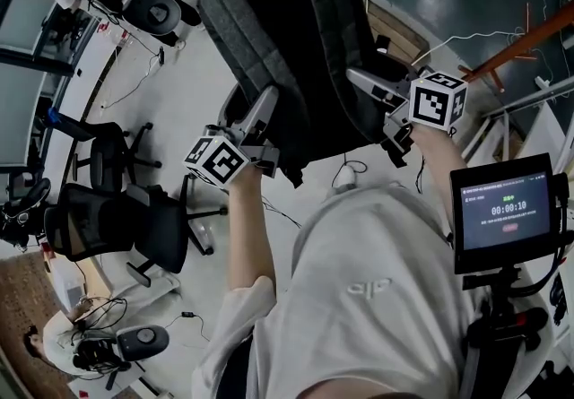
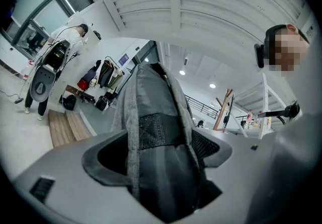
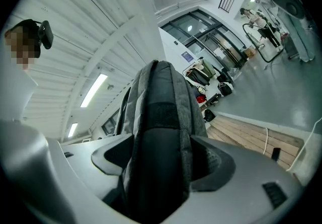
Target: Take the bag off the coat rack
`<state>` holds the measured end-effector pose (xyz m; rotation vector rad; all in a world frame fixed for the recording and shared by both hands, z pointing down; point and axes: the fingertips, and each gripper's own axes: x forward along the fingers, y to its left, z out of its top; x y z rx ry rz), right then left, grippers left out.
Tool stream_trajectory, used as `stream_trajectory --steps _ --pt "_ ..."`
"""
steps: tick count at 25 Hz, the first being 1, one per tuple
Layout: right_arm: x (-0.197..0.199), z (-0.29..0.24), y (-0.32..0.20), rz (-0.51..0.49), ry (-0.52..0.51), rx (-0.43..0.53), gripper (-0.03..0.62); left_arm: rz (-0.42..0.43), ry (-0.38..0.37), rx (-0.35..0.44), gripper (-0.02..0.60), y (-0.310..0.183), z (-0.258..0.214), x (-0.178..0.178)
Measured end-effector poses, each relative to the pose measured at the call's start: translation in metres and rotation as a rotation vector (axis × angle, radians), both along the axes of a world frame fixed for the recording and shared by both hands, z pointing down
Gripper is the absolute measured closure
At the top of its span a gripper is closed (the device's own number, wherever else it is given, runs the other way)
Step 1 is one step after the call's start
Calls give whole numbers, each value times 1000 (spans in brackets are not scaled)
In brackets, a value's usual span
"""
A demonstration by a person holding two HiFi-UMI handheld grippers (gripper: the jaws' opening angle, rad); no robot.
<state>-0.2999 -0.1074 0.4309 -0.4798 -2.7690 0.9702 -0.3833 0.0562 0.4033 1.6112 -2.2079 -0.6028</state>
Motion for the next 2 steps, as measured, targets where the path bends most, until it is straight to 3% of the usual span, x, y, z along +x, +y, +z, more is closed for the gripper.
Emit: stream_trajectory --steps 2 --pt "1 0 0 2 2 -1 235 6 0 0 186 -1 0 0"
